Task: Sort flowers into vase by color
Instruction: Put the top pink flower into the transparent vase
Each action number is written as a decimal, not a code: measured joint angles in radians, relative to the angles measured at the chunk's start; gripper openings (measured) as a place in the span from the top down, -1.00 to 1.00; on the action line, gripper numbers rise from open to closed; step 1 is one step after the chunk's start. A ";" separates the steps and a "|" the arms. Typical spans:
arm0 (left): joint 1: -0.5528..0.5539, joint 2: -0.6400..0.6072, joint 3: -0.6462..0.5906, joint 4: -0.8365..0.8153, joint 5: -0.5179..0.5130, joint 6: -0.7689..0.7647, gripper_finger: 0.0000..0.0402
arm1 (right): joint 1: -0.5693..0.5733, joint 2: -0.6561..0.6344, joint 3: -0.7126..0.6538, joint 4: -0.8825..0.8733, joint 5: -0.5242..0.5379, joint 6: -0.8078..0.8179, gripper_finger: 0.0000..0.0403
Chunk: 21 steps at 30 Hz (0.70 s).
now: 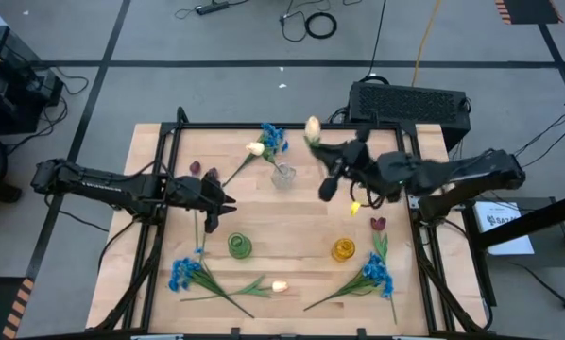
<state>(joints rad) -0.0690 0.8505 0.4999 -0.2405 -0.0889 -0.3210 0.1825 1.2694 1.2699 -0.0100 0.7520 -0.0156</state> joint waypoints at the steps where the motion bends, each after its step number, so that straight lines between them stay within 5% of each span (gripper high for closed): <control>1: -0.005 0.000 0.000 0.000 -0.004 -0.008 0.38 | -0.008 0.002 -0.053 0.136 -0.030 -0.043 0.91; 7: -0.031 0.000 0.000 0.004 -0.037 -0.014 0.38 | -0.083 0.034 -0.230 0.686 -0.139 -0.177 0.91; 21: -0.035 0.000 0.000 0.024 -0.052 -0.013 0.38 | -0.234 0.139 -0.457 1.117 -0.256 -0.084 0.91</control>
<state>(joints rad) -0.1036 0.8505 0.4999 -0.2161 -0.1410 -0.3335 -0.0510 1.4088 0.8128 1.1065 0.4955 -0.0996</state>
